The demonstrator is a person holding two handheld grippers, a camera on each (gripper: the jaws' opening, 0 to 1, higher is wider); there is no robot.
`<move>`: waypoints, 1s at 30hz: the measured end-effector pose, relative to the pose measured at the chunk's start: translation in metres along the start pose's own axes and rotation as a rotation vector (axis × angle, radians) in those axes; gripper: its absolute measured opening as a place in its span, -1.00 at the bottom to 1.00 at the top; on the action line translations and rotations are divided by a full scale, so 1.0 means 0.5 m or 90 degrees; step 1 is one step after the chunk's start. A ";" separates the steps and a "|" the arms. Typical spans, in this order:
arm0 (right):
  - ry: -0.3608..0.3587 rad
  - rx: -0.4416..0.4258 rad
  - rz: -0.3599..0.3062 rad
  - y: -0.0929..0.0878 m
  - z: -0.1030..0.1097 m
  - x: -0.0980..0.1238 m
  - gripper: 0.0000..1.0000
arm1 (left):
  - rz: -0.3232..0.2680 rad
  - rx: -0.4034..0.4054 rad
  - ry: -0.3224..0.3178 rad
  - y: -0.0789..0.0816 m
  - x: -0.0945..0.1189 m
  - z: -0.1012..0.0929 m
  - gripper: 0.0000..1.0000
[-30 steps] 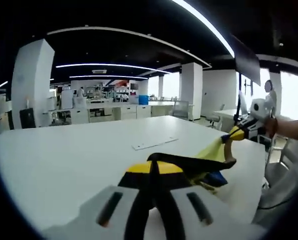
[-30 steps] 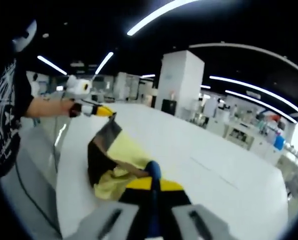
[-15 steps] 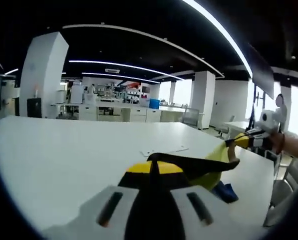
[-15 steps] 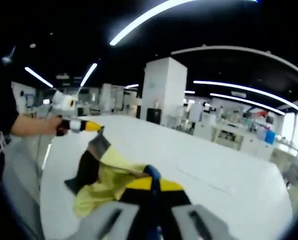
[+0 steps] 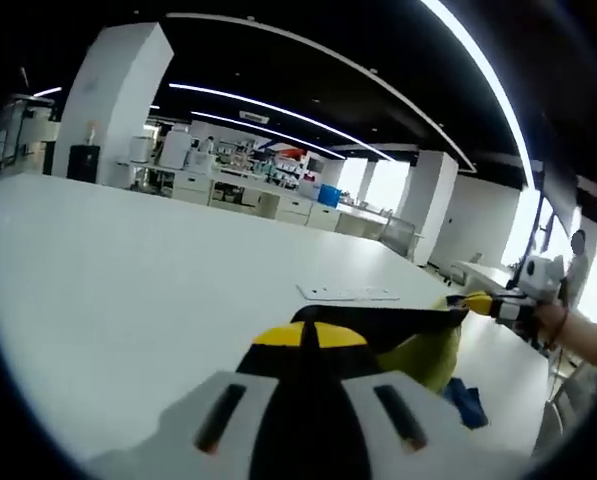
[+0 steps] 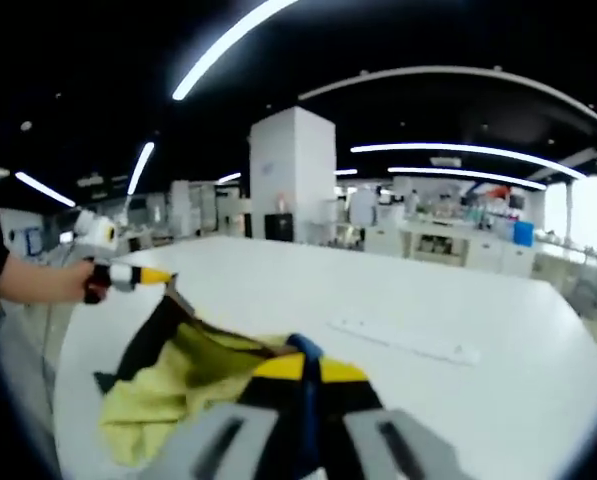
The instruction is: Fold the garment on the visible template until the final outline fits inside the template.
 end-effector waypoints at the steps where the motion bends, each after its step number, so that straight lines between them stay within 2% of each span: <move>1: -0.008 -0.024 0.005 -0.007 -0.004 -0.013 -1.00 | 0.002 0.003 0.003 -0.002 -0.009 0.005 -1.00; 5: -0.021 -0.062 0.021 -0.033 -0.020 -0.060 -1.00 | 0.014 -0.003 0.028 -0.018 -0.046 0.029 -1.00; 8: -0.039 -0.083 0.050 -0.060 -0.025 -0.078 -1.00 | 0.008 0.044 0.035 -0.032 -0.068 0.042 -1.00; 12: -0.049 -0.105 0.067 -0.092 -0.036 -0.108 -1.00 | 0.012 0.047 0.057 -0.044 -0.097 0.065 -1.00; 15: -0.059 -0.114 0.075 -0.106 -0.038 -0.125 -1.00 | 0.023 0.061 0.085 -0.058 -0.104 0.081 -1.00; 18: -0.067 -0.140 0.083 -0.124 -0.042 -0.150 -1.00 | 0.037 0.054 0.115 -0.073 -0.118 0.100 -1.00; 22: -0.089 -0.174 0.100 -0.140 -0.031 -0.156 -1.00 | 0.042 0.064 0.131 -0.083 -0.126 0.119 -1.00; 24: -0.092 -0.179 0.098 -0.146 -0.035 -0.175 -1.00 | 0.043 0.077 0.143 -0.090 -0.124 0.127 -1.00; 30: -0.091 -0.178 0.119 -0.157 -0.026 -0.188 -1.00 | 0.060 0.076 0.174 -0.106 -0.130 0.151 -1.00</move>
Point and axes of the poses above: the point that each gripper's makers call its tool centre point, and the gripper's own axes: x roughly backward along the fingers, z roughly to its left, y roughly out of its top, the point moved 3 cm from there along x, roughly backward along the fingers, and after that the axes turned 12 degrees about x, right-handed, at the moved point
